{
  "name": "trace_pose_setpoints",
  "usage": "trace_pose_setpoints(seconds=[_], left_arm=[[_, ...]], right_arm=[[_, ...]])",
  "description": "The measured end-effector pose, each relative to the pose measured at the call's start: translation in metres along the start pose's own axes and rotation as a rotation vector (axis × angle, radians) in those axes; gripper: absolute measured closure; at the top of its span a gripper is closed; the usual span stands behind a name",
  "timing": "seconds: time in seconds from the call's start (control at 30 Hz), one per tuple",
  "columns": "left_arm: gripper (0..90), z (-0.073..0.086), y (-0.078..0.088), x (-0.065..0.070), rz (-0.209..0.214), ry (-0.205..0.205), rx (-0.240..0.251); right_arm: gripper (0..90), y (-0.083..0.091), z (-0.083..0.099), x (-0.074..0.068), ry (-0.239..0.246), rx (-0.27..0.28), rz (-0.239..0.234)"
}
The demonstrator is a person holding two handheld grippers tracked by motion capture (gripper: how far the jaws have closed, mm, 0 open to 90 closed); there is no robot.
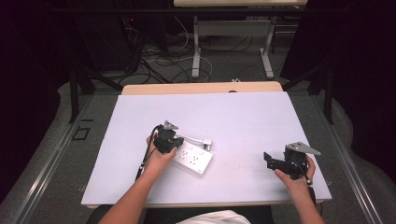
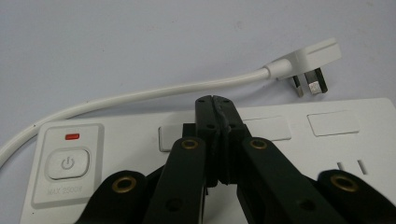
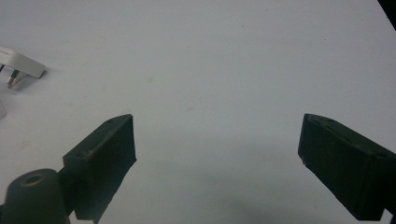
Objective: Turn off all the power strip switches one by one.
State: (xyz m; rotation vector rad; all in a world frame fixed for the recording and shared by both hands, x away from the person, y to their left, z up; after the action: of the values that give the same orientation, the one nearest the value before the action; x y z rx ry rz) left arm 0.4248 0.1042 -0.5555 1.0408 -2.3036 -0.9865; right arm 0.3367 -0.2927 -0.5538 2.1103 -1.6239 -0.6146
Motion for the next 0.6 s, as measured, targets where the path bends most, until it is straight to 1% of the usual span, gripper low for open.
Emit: trace_pose_setpoints(seconds=[0.07,0.1,0.17,0.27,0.3,0.37,0.47,0.6], left_arm=[[90.0,-0.0001,0.0000,0.0001,-0.005,-0.003,0.001],[90.0,-0.0001,0.0000,0.0006,-0.008,-0.004,0.003],[90.0,-0.0002,0.0002,0.0007,-0.012,-0.007,0.000],[90.0,-0.0003,0.0001,0.0029,-0.010,0.001,-0.003],[90.0,-0.0006,0.0005,0.0033,-0.014,-0.005,-0.007],[90.0,-0.0014,0.0009,0.0044,-0.011,-0.011,0.001],[90.0,-0.0017,0.0015,0.0064,-0.005,-0.007,0.004],[90.0,-0.0023,0.0021,0.0085,-0.003,-0.017,0.005]], right_arm=[[10.5,-0.0003,-0.0001,0.0014,0.019,0.006,0.001],[10.5,0.0002,0.0000,-0.0002,-0.001,0.000,-0.003],[10.5,-0.0006,-0.0002,-0.0001,-0.005,0.011,0.009],[10.5,-0.0003,-0.0002,0.0001,-0.004,0.011,0.007],[10.5,-0.0003,-0.0002,0.0001,-0.004,0.011,0.007],[10.5,-0.0005,-0.0001,0.0004,-0.004,0.009,0.009],[10.5,-0.0004,-0.0001,0.0003,-0.004,0.009,0.007],[10.5,-0.0005,-0.0001,0.0003,-0.004,0.009,0.008]])
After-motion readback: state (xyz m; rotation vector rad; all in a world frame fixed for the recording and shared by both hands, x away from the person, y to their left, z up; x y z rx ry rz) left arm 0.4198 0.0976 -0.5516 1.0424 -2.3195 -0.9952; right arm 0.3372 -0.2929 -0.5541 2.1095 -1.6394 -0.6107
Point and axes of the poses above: each handheld gripper's, and its own axes: y roughly backward along the jaws, z roughly out of its underside, x roughly to its right, the point moved 3 cm from there along -y, roughly forward along the jaws, and after that the axes turned 2 degrees about -x, right-handed, at the moved point
